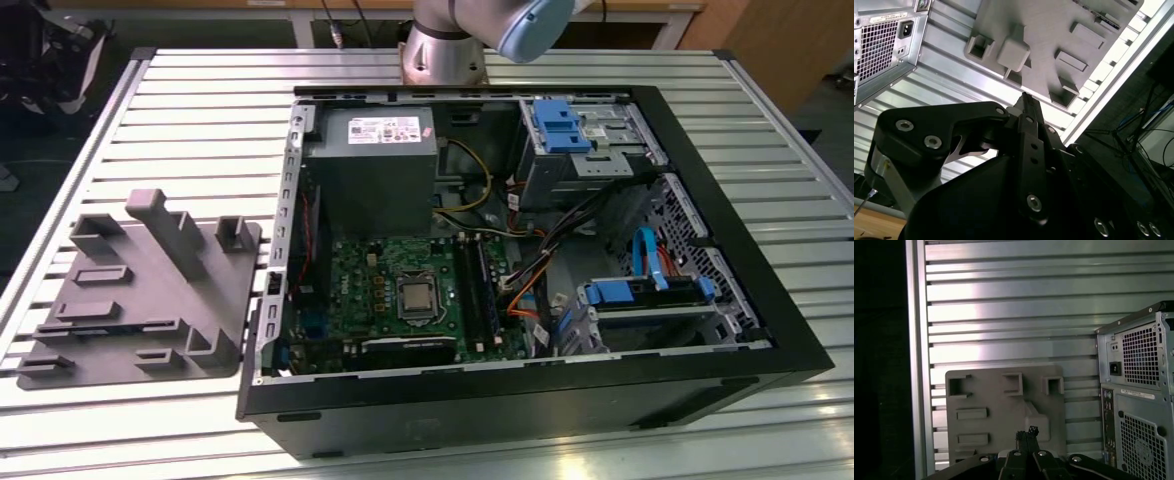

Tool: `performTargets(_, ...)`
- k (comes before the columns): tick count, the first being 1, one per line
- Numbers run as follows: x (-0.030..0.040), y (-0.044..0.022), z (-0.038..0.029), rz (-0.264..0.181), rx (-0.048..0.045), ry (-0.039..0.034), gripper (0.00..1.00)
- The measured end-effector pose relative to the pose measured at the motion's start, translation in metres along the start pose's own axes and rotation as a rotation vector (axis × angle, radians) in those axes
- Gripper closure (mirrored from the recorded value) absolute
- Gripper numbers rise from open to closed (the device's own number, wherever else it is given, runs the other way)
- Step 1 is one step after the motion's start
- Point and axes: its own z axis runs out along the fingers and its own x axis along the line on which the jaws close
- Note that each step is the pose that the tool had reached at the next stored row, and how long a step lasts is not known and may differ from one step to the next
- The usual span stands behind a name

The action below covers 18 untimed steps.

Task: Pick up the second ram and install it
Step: 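Reach for the second ram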

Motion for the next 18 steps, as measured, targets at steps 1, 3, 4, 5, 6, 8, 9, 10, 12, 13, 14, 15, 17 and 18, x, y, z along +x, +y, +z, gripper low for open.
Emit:
performTargets(1, 0.0003, -0.0002, 0.0, 0.0, 0.0, 0.0, 0.89)
performTargets(3, 0.0009, -0.0006, 0.0001, 0.0, 0.0001, 0.0001, 0.89)
performTargets(4, 0.0014, -0.0007, 0.0002, 0.0, 0.0001, 0.0001, 0.89)
performTargets(5, 0.0019, -0.0009, 0.0002, 0.0, 0.0001, 0.0001, 0.89)
performTargets(6, 0.0022, -0.001, 0.0002, 0.0, 0.0001, 0.0001, 0.89)
performTargets(8, 0.0028, -0.0014, 0.0002, 0.0, 0.0001, 0.0001, 0.89)
performTargets(9, 0.0031, -0.0015, 0.0002, 0.0, 0.0001, 0.0001, 0.89)
performTargets(10, 0.0034, -0.0016, 0.0003, 0.0, 0.0, 0.0, 0.89)
performTargets(12, 0.004, -0.0017, 0.0003, 0.0, 0.0001, 0.0001, 0.89)
performTargets(13, 0.0043, -0.0018, 0.0003, 0.0, 0.0001, 0.0001, 0.89)
performTargets(14, 0.0045, -0.0019, 0.0003, 0.0, 0.0001, 0.0001, 0.89)
performTargets(15, 0.0048, -0.002, 0.0003, 0.0, 0.0001, 0.0001, 0.89)
performTargets(17, 0.0053, -0.0021, 0.0005, 0.0, 0.0, 0.0, 0.89)
performTargets(18, 0.0056, -0.0022, 0.0004, 0.0, 0.0001, 0.0001, 0.89)
